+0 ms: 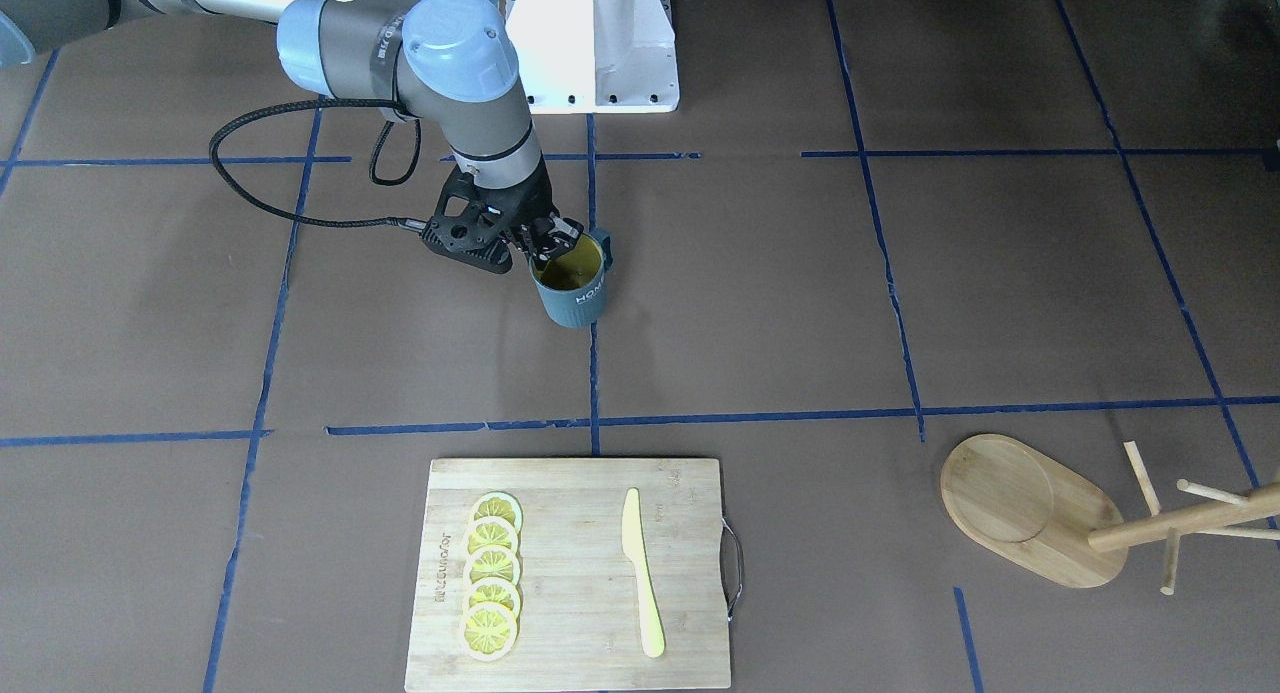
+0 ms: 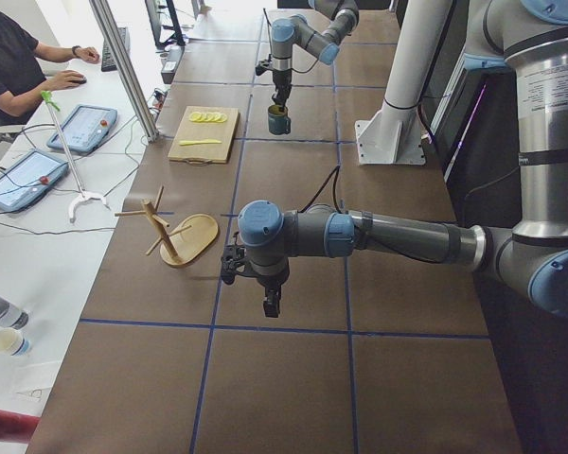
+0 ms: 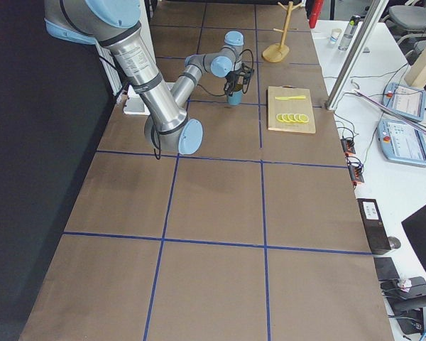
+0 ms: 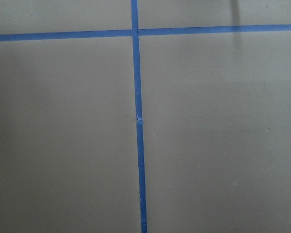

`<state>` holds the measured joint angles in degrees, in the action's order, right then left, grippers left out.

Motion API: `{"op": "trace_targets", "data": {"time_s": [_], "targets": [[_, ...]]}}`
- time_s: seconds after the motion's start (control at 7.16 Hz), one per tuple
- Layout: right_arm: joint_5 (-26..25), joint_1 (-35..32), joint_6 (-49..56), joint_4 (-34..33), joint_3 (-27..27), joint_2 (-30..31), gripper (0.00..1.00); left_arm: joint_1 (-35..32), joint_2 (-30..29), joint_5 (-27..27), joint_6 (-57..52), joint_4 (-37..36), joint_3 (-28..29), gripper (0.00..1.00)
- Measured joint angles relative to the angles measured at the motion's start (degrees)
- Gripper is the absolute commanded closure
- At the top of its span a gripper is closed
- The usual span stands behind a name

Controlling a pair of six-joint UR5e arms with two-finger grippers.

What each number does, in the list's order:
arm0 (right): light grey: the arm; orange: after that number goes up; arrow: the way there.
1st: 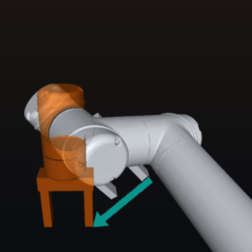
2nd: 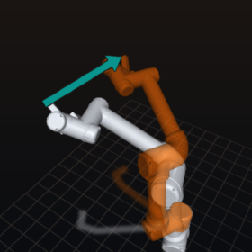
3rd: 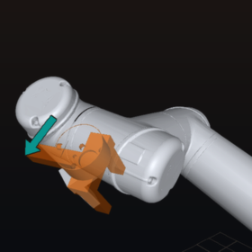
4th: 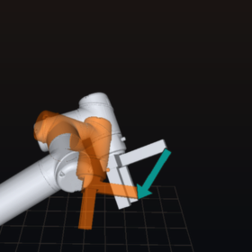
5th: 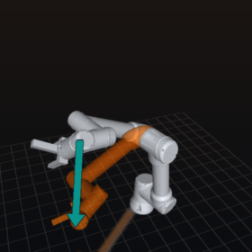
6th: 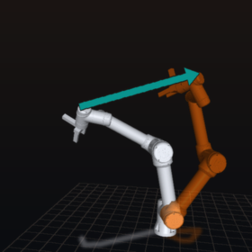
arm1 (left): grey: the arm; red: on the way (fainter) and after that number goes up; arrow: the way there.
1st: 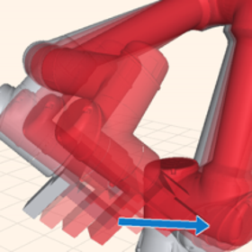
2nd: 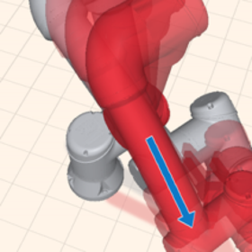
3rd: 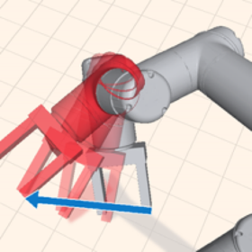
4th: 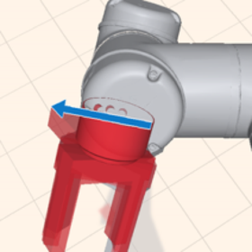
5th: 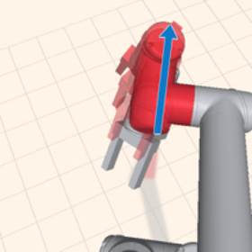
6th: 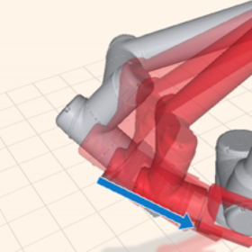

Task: Hang cup on storage rack
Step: 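Carry the teal mug toward the table center and set it down, then open the right gripper and withdraw it while the left arm reaches toward the mug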

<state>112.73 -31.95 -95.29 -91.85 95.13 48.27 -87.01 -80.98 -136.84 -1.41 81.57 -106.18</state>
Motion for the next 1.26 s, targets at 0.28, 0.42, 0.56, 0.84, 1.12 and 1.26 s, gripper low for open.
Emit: {"op": "trace_targets", "data": {"time_s": [0.28, 0.42, 0.56, 0.84, 1.12, 1.26], "targets": [[-0.67, 0.79, -2.29, 0.62, -1.47, -0.54, 0.95, 0.0, 0.02, 0.0, 0.0, -0.01, -0.06, 0.0], [-0.78, 0.95, -2.79, 2.41, -2.66, -0.58, 0.92, 0.0, 0.03, 0.0, 0.0, -0.01, -0.05, 0.0], [-0.82, 1.03, -3.12, 4.73, -3.95, -0.57, 0.83, 0.0, 0.03, 0.0, 0.0, -0.01, -0.03, 0.0], [-0.83, 1.24, -3.28, 6.69, -4.94, -0.57, 0.24, 0.0, 0.03, 0.0, 0.0, -0.01, 0.01, 0.0], [-0.75, 1.25, -3.37, 6.97, -4.63, -0.58, 0.0, 0.03, 0.11, 0.0, 0.0, -0.05, 0.01, 0.0], [-0.31, 0.74, -3.49, 6.93, -3.57, -0.39, 0.0, 0.06, 0.21, 0.0, 0.0, -0.01, -0.07, 0.0]]}}
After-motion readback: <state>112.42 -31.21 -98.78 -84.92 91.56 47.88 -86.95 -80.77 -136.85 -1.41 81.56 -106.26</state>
